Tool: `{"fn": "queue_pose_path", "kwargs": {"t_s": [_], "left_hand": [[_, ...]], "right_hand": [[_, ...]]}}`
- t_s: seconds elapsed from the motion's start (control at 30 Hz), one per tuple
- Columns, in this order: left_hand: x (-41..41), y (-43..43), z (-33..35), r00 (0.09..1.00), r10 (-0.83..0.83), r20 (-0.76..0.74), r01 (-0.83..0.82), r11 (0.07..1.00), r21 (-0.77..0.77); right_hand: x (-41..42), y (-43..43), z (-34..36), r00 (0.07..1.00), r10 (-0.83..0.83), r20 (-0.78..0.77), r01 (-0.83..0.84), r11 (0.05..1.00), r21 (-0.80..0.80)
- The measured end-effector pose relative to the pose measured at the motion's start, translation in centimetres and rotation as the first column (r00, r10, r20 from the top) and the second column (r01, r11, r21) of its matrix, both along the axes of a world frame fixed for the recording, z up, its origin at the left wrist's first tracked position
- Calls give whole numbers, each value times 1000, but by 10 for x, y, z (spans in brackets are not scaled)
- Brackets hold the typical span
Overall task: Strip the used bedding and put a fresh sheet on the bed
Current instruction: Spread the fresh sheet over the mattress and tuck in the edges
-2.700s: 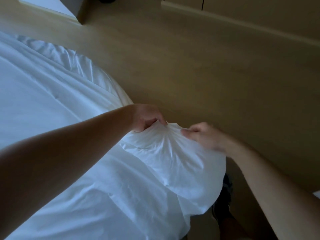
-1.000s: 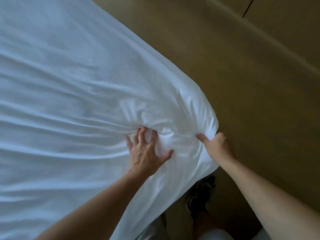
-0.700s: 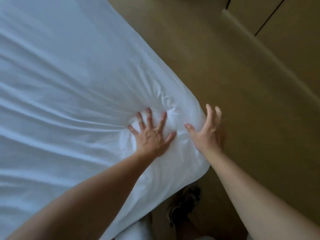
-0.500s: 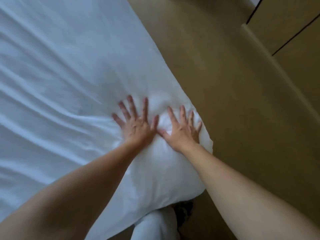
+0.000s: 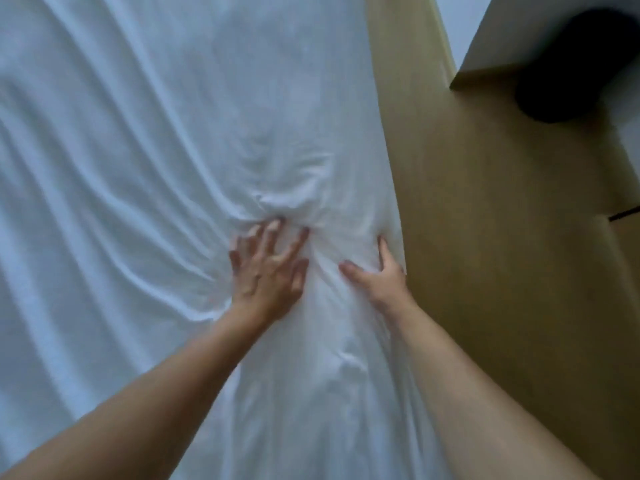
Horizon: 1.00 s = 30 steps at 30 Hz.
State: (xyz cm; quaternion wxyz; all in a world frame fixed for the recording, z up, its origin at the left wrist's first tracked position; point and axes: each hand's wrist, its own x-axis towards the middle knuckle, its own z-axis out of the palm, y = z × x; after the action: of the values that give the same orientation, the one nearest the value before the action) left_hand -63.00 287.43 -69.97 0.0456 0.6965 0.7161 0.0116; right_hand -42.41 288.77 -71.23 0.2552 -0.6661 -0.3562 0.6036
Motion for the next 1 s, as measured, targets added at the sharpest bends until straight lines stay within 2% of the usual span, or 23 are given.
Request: {"fn": "queue_pose_path", "kwargs": {"t_s": [0.03,0.07,0.1,0.17,0.27,0.33,0.47,0.57,0.7,0.77,0.9,1.0], "left_hand": [[-8,30,4,987,160,30,-159,987,-23],[-8,49,4,953,302,31,-297,948,-112],[-2,55,-4,933,359,-5,-354,917,-182],[14,55,-17,941,337,-44,-337,910,-242],[10,79,-16,927,375,6,-358,889,-285],[13,121,-14,906,423,29,-398,872,-284],[47,178,-17,893,450,11,-424,848,-317],[38,234,-18,865,502,-5,-475,815,-331],[45,330,-12,725,686,52,-634,696,-336],[60,342,-10,720,694,21,-642,677,-361],[49,383,2,714,700,-27,-637,634,-438],[36,455,5,671,741,-10,-671,602,-432]], "right_hand": [[-9,21,-1,999,-14,40,14,1000,-6],[-17,39,-5,995,-27,92,30,999,-27],[-24,56,-9,991,-49,124,56,997,-54],[-30,82,-19,990,-88,110,102,987,-125],[-25,113,-33,993,-96,-71,80,974,-210],[-22,138,-39,972,-98,-213,51,974,-220],[-26,216,-49,897,-202,-393,129,971,-203],[-46,287,-47,923,-133,-361,100,989,-110],[-48,381,-48,944,-52,-326,28,997,-78],[-45,416,-47,922,-61,-383,13,992,-125],[-61,465,-37,897,-208,-391,87,948,-306],[-71,493,-42,843,-227,-487,71,945,-319]]}}
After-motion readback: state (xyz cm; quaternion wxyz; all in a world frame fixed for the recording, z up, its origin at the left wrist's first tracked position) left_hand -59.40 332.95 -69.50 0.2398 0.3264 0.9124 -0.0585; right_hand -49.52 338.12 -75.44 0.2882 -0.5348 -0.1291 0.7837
